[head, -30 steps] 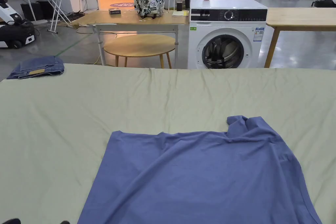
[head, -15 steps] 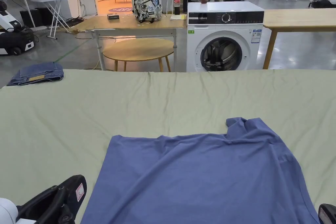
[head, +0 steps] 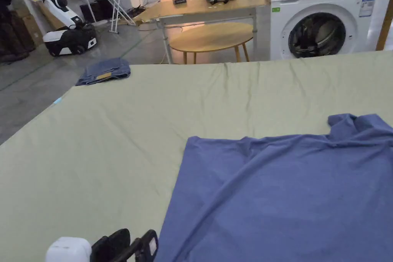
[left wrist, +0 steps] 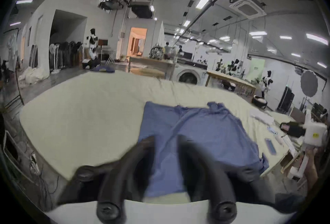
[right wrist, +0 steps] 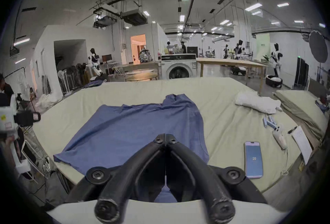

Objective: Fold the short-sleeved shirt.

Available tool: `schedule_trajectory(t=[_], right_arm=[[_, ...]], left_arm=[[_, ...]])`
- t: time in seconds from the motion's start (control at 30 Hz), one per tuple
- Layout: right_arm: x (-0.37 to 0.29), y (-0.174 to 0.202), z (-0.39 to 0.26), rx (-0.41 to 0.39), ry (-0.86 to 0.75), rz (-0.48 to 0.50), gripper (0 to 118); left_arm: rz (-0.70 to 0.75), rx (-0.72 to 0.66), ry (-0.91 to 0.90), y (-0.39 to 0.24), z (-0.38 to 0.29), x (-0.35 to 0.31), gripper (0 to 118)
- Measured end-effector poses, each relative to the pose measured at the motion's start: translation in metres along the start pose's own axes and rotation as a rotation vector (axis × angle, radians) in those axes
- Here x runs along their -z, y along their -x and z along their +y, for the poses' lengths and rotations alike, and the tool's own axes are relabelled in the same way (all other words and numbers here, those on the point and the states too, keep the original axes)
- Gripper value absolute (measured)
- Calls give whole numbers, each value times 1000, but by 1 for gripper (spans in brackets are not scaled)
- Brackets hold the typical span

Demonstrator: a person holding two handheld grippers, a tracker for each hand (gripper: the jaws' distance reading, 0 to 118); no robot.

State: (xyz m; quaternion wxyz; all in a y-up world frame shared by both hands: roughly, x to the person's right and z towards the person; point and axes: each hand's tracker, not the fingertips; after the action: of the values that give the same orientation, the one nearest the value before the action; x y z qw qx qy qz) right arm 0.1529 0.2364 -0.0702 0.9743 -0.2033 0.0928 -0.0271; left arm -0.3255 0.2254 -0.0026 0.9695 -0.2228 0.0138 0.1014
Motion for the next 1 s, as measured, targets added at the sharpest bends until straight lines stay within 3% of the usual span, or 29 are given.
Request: schedule_trajectory(t=[0.07,0.27,0.37,0.47,0.53,0.6,0.63,0.67,0.7,0.73,0.77,0.9,1.0], right_arm=[[1,-5,-8,35,30,4,0],[3,-10,-19,85,84,-1,0],[0,-12,-21,82,103,-26,0],[-6,-18,-25,91,120,-70,0],[-10,-25,-31,113,133,-89,0],[-12,-32,-40,146,154,-121,0],[-12,-35,-46,158,161,-127,6],[-11,-38,-52,168,169,-133,25],[-10,-40,-58,185,186,-142,63],[-7,-46,-67,217,224,-127,86],[-3,-49,-76,243,252,-110,95],[13,-55,-107,299,321,-135,94],[32,-58,-127,353,368,-127,82]], left_arm=[[62,21,87,11,-23,9,76],[94,-43,281,34,-80,51,74],[76,-79,336,39,-98,74,37],[118,24,352,29,-101,81,27],[125,37,370,20,-95,79,9],[107,96,388,10,-95,81,3],[104,121,400,4,-96,82,3],[126,157,417,-2,-98,85,2],[144,181,413,-6,-100,86,2],[150,203,417,-9,-102,88,2],[154,209,422,-10,-102,89,2],[153,172,419,-10,-98,85,2],[146,147,420,-9,-96,84,2]])
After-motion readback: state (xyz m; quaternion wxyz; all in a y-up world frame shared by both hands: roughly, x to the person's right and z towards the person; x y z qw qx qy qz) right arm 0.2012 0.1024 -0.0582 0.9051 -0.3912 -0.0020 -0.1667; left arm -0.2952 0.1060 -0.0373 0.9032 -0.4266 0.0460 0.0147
